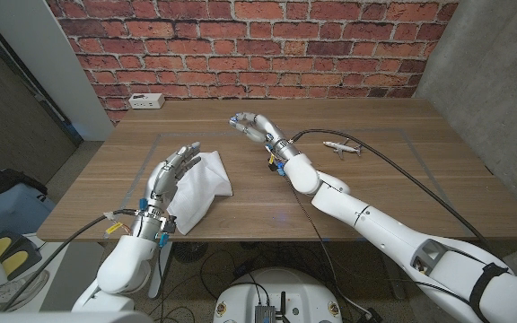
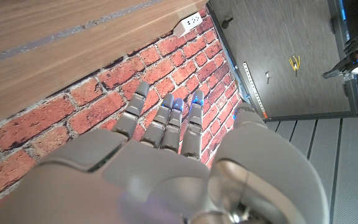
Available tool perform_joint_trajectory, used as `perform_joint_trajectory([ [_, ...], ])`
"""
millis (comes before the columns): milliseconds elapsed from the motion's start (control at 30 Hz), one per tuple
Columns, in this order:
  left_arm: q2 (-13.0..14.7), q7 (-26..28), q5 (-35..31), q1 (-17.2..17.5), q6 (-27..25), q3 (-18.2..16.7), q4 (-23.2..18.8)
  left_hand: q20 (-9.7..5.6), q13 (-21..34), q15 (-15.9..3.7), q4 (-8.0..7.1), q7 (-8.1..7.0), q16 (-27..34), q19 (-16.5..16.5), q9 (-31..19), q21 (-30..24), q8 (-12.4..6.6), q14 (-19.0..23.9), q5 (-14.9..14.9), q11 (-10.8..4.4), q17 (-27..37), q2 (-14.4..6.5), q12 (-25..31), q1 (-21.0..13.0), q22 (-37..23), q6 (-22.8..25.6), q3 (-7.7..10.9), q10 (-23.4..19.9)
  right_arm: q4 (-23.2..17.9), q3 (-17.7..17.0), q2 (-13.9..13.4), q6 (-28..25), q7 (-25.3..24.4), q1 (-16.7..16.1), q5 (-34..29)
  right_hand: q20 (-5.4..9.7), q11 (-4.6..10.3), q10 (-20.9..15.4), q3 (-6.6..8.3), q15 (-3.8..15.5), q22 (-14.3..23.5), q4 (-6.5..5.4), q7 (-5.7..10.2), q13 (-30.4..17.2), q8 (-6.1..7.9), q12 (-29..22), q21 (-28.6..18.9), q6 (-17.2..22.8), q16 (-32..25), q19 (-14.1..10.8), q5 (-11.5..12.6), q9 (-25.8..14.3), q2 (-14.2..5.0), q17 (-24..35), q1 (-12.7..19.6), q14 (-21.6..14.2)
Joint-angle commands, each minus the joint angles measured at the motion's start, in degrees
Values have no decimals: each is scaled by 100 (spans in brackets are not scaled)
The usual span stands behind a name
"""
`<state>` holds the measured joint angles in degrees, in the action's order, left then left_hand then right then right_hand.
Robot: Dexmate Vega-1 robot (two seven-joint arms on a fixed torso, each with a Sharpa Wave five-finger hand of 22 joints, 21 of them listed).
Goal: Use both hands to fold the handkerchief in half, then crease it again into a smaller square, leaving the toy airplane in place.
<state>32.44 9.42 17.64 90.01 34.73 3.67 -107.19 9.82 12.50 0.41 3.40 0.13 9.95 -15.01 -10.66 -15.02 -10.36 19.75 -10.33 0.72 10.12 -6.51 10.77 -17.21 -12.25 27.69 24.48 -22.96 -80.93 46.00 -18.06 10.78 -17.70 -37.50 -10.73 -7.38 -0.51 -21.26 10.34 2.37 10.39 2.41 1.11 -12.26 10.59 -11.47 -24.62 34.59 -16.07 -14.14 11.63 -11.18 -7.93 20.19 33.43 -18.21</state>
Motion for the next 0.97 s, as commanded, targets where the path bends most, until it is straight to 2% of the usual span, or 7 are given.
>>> perform_joint_trajectory([
  [33,203,-151,180,-284,-269,140,119,6,-1,-7,42,14,30,13,1,14,-10,-29,1,9,20,17,19,10,6,-29,17,40,-449,-360,-220,-186,-219,-430,250,19,-37,-28,50,-12,20,15,-54,-8,29,-27,17,16,41,-52,-8,-17,-18,1,64,-69],
  [167,301,-291,317,-401,-253,189,244,8,-8,-11,48,14,28,17,2,17,-12,-52,1,23,19,16,25,14,8,-35,23,44,-634,-474,-281,-273,-328,-629,355,22,-66,-34,69,-17,20,28,-83,-7,44,-30,22,37,47,-56,-16,-16,-24,-5,67,-72],
  [367,483,-564,568,-574,-216,240,456,-114,-21,-4,58,37,26,9,3,15,-13,-101,3,48,17,5,31,20,14,-59,40,71,-818,-607,-314,-265,-570,-893,440,19,-85,-48,108,-18,21,53,-120,-6,60,-37,30,63,52,-64,-25,-15,-42,-14,81,-86],
  [533,625,-808,810,-680,-176,279,625,-121,-29,22,37,70,34,9,3,16,-8,-117,3,53,21,-62,45,33,15,-91,70,62,-1049,-733,-366,-389,-800,-1156,474,4,-100,-74,141,-28,21,79,-156,-5,78,-48,30,102,41,-88,-30,-14,-52,-23,98,-137],
  [733,770,-947,942,-712,-138,270,742,-124,-37,23,-5,63,48,1,2,11,-12,-120,6,46,27,-152,53,58,15,-105,107,68,-1366,-957,-396,-595,-1309,-1542,431,-6,-121,-115,182,-33,23,104,-184,-3,105,-63,30,170,32,-119,-38,-13,-63,-33,105,-188],
  [967,887,-1046,1287,-718,-360,269,719,-116,-50,53,-45,9,42,8,4,13,44,-181,19,47,27,-185,34,107,16,-322,132,166,-1555,-1077,-319,-104,-1824,-1910,365,-13,-123,-112,225,-50,26,123,-193,-1,82,-59,28,115,25,-151,-43,-11,-79,-40,104,-233],
])
